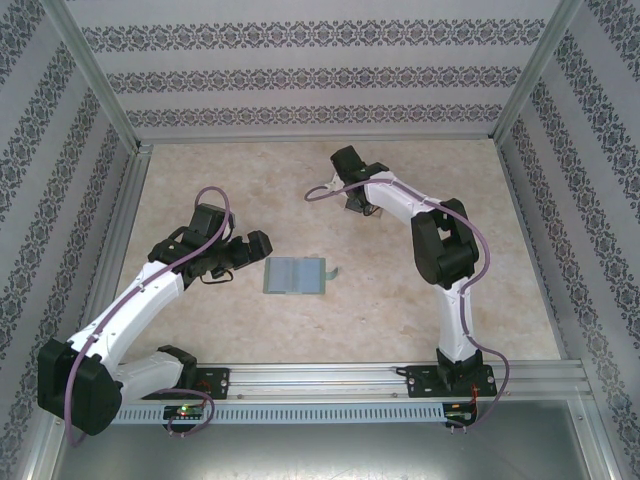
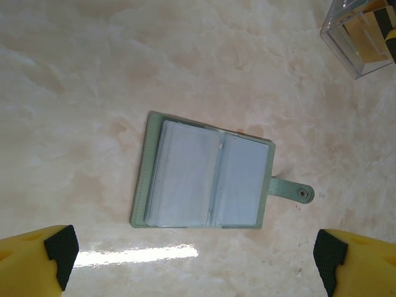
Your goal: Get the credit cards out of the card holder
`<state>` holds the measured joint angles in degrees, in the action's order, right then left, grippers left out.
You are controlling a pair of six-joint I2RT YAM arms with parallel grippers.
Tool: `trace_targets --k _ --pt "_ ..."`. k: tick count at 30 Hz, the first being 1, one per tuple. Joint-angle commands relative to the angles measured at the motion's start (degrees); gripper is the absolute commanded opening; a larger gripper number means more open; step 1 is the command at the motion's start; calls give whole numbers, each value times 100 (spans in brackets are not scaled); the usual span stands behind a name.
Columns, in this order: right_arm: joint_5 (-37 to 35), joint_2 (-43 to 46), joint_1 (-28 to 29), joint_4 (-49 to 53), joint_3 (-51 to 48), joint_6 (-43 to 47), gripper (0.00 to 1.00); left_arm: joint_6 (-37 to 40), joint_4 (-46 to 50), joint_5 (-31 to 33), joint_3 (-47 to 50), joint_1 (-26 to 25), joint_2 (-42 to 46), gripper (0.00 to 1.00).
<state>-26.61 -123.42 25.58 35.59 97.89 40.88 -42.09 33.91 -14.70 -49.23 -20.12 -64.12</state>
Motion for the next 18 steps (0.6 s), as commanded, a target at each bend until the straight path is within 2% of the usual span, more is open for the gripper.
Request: trace_targets --k 1,6,12,18 --pt "-270 -80 -78 -71 204 -222 16 -37 116 49 81 65 79 100" --pt "-113 -34 -80 -35 222 -339 21 -45 85 30 120 65 82 99" --pt "-212 42 -71 -40 275 -486 23 -50 69 2 135 71 103 100" --pt "-3 543 -78 -71 110 -1053 24 -61 30 -31 168 74 119 99"
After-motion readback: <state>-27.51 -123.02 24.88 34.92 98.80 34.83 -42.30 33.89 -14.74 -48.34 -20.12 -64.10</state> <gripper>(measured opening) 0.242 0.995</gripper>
